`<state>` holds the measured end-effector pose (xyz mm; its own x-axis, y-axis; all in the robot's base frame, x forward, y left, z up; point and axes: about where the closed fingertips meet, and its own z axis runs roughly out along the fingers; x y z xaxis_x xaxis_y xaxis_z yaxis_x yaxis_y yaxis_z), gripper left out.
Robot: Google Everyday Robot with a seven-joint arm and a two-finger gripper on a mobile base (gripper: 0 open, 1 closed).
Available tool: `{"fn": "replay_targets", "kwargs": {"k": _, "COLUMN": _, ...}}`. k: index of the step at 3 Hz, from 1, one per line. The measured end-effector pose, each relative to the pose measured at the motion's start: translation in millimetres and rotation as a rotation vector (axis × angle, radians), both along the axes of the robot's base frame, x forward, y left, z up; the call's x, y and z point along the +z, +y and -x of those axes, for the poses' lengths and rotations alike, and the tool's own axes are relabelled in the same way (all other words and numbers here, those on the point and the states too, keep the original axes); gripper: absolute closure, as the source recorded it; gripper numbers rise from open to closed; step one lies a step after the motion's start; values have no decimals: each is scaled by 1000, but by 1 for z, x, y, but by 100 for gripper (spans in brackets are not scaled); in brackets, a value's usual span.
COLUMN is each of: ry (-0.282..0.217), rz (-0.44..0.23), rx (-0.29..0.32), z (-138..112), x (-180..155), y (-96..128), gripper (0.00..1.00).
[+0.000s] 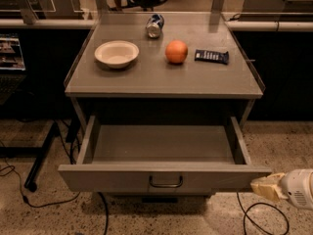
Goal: Close top drawer
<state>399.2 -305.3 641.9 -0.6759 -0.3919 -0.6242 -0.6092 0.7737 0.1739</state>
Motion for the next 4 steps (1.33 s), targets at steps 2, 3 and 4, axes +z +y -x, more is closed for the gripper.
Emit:
{"fn": "replay_targets", "kwargs": {"k": 2, "ry": -37, "rz": -11, "rx": 78, "z": -49, "x": 1, "y": 8, "gripper": 100}}
{"fn": "replay_targets", "kwargs": {"k": 3, "ry": -49, "rz": -8, "rx": 104, "z": -63, "x": 4, "y": 10, "gripper": 100}}
{"fn": "replay_targets", "kwargs": {"k": 4, "ry": -66, "rz": -18, "rx": 152, "z": -94, "x": 9, "y": 15, "gripper": 100}}
